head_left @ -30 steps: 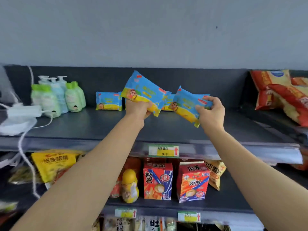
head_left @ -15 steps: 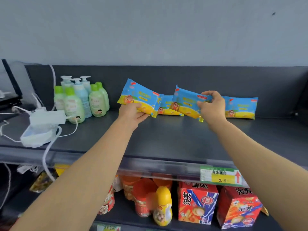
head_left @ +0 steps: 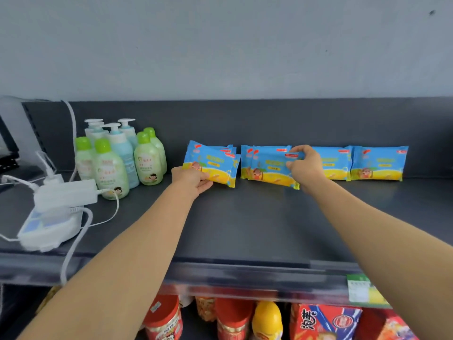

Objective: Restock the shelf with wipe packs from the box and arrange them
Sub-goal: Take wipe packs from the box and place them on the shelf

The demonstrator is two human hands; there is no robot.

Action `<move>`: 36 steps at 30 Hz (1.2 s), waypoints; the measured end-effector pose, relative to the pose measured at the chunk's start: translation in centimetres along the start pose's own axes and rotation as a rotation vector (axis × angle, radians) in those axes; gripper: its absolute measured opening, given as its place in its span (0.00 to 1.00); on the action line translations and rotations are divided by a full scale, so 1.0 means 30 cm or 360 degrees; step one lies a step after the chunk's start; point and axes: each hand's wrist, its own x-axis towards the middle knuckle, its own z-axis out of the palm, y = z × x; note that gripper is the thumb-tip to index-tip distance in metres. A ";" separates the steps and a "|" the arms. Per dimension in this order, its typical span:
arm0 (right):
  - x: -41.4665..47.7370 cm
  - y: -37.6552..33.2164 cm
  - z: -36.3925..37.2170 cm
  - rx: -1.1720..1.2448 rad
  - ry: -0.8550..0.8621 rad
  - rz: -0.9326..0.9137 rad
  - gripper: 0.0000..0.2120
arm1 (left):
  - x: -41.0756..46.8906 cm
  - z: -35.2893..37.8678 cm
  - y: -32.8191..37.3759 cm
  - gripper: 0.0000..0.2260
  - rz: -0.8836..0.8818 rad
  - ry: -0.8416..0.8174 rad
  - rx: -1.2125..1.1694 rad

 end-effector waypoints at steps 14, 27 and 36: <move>0.056 -0.006 0.064 -0.0313 0.0012 -0.0111 0.19 | 0.164 -0.037 -0.010 0.24 0.0213 0.0400 0.1503; 0.058 0.014 0.136 -0.0603 0.0172 -0.0044 0.25 | 0.125 0.001 -0.016 0.31 0.0362 0.0444 0.1740; 0.028 0.003 0.120 -0.0737 0.0189 0.0004 0.23 | 0.083 0.022 0.000 0.34 0.0368 0.0512 0.1633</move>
